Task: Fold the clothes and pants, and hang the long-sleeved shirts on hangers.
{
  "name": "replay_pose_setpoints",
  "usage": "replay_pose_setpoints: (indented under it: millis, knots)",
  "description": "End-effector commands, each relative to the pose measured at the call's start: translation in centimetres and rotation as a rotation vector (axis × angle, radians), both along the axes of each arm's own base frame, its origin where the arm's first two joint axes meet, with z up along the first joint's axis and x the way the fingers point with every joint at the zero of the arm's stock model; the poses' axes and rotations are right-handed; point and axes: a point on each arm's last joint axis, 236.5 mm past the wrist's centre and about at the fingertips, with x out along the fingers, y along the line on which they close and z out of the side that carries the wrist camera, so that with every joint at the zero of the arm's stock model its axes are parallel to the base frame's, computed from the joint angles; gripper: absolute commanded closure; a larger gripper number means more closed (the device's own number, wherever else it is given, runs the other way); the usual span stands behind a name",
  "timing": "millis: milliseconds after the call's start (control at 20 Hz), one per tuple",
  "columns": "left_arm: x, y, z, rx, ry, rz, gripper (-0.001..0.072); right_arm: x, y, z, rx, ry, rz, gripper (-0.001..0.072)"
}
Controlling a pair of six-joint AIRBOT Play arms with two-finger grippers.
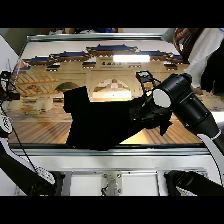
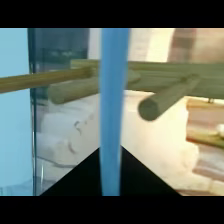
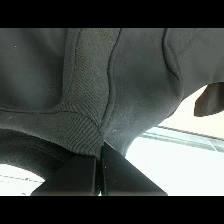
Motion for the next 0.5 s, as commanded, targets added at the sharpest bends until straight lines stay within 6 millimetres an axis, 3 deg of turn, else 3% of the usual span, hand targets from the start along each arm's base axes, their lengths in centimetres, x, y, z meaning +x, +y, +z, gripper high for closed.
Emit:
replay_pose_setpoints:
  millis: [0,300,450]
  knots:
    - [0.9,-0.8,4.1,0.03,-0.059,-0.008,0.0691,0.0,0.0,-0.2,-0.003,0.004,0.001,0.0687]
    - [2.2,-3.0,12.5,0.073,-0.206,-0.008,0.0692,0.0,0.1,-0.2,-0.004,0.006,0.001,0.0688]
    - [2.5,-4.8,17.7,0.077,-0.32,0.016,0.0691,0.0,0.1,-0.2,-0.004,0.006,0.001,0.0687]
